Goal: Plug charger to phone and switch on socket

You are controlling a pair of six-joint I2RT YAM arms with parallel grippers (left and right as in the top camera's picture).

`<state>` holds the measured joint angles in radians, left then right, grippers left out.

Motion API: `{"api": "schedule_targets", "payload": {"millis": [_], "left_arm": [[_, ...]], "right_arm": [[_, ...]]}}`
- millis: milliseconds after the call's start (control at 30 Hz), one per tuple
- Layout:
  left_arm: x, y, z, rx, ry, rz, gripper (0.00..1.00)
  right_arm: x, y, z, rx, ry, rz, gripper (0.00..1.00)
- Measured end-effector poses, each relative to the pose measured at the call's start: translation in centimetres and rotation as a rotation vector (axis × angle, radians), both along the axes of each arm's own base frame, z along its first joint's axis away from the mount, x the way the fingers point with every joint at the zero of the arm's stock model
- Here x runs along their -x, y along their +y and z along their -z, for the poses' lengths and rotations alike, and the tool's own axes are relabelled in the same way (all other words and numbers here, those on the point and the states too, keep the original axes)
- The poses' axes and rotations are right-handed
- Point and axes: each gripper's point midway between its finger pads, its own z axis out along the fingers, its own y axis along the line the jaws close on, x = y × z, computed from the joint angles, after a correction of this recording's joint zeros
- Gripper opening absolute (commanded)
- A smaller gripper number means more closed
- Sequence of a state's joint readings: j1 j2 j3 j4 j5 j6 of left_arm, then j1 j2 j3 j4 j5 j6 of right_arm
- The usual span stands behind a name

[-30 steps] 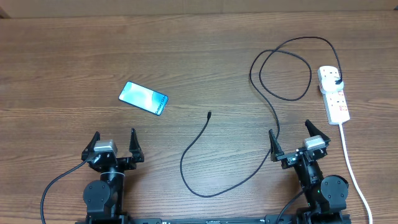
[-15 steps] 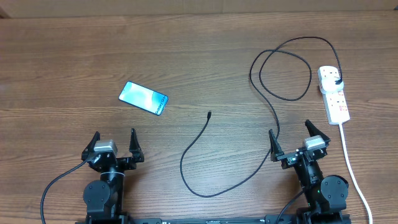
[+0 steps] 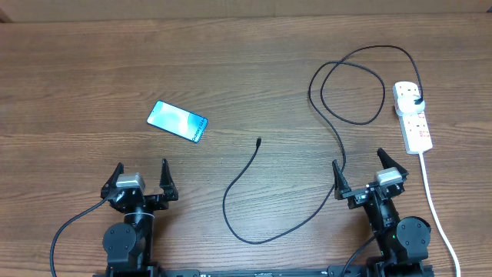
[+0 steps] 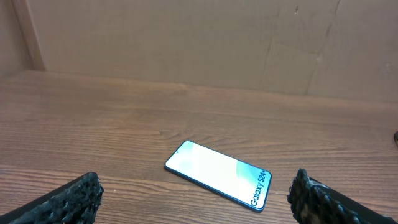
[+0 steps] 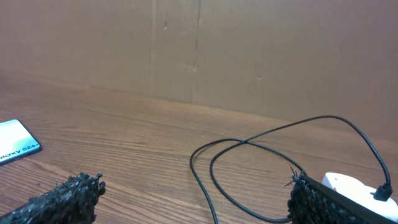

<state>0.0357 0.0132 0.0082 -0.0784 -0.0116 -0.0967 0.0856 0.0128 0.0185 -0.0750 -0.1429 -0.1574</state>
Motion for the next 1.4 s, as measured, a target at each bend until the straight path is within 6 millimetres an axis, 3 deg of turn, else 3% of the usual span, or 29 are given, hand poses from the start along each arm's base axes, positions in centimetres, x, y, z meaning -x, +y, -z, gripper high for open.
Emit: {"api": "schedule_targets", "payload": {"millis": [467, 800, 1133, 1267, 1400], "left_arm": [[0.0, 0.0, 0.0, 0.0, 0.0, 0.0, 1.0], [0.5, -1.0, -0.5, 0.007, 0.04, 0.06, 1.0], [3.7, -0.4, -9.3, -0.001, -0.032, 0.016, 1.0], [4.4, -0.1, -11.8, -0.001, -0.022, -0.001, 1.0], [3.7, 0.1, -12.8, 0.003, 0.057, -0.012, 1.0]], "right_arm": [[0.0, 0.0, 0.0, 0.0, 0.0, 0.0, 1.0], [0.0, 0.0, 0.0, 0.0, 0.0, 0.0, 1.0], [0.0, 0.0, 0.0, 0.001, 0.0, 0.0, 1.0], [0.0, 0.0, 0.0, 0.0, 0.0, 0.0, 1.0], [0.0, 0.0, 0.0, 0.001, -0.001, 0.0, 1.0]]}}
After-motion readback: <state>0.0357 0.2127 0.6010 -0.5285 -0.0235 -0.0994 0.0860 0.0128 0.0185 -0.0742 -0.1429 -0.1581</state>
